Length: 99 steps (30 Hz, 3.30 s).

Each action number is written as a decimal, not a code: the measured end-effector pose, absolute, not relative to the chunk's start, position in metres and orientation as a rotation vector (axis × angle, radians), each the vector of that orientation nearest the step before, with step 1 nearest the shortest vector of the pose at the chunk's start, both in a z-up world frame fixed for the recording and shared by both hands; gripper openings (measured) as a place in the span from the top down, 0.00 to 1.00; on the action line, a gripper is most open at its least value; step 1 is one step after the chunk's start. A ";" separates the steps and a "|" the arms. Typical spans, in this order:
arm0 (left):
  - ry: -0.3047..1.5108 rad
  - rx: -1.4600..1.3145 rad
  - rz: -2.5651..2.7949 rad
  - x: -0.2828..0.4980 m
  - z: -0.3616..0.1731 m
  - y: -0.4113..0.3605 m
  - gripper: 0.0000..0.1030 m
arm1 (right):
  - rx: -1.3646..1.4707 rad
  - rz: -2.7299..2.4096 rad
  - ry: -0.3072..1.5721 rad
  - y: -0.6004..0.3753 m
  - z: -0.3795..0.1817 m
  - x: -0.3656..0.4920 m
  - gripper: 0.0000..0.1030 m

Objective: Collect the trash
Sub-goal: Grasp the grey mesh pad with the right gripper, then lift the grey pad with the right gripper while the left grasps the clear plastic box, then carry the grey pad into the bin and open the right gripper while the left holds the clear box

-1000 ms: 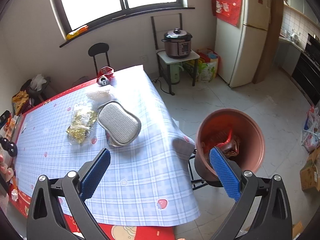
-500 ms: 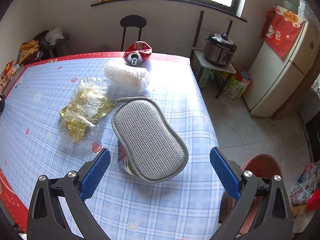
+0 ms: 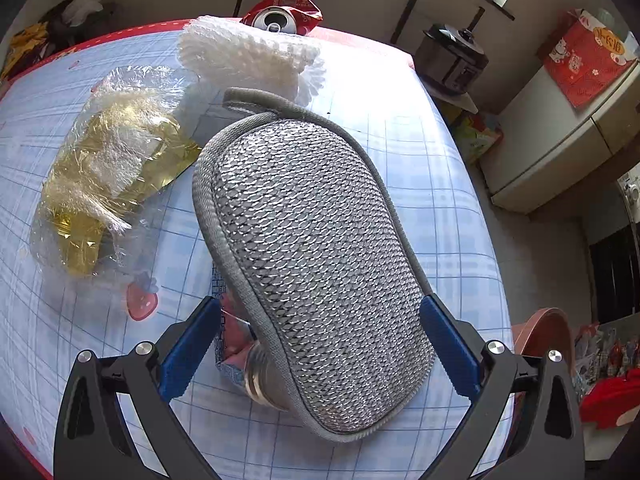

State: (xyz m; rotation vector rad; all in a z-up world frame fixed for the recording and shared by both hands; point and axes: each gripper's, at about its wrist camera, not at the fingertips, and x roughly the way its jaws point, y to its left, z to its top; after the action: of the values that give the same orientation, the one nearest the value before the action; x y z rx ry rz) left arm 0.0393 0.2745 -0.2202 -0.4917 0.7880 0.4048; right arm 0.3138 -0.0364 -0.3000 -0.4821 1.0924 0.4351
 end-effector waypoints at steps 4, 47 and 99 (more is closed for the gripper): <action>0.794 -0.526 0.389 0.039 -0.227 0.275 0.06 | -0.396 0.455 1.117 -0.043 -0.294 0.313 0.24; 1.002 -0.925 -0.003 0.210 -0.321 0.190 0.38 | 0.193 0.553 1.152 -0.111 -0.268 0.265 0.79; 0.769 -0.589 0.104 0.056 -0.151 0.161 0.85 | 0.369 0.687 0.981 -0.170 -0.200 0.202 0.80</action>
State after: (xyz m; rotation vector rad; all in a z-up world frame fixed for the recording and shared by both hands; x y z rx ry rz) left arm 0.0563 0.1614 -0.1505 -0.5891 0.7688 0.1038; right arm 0.2015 -0.1705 -0.1998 0.3694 0.9808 0.6874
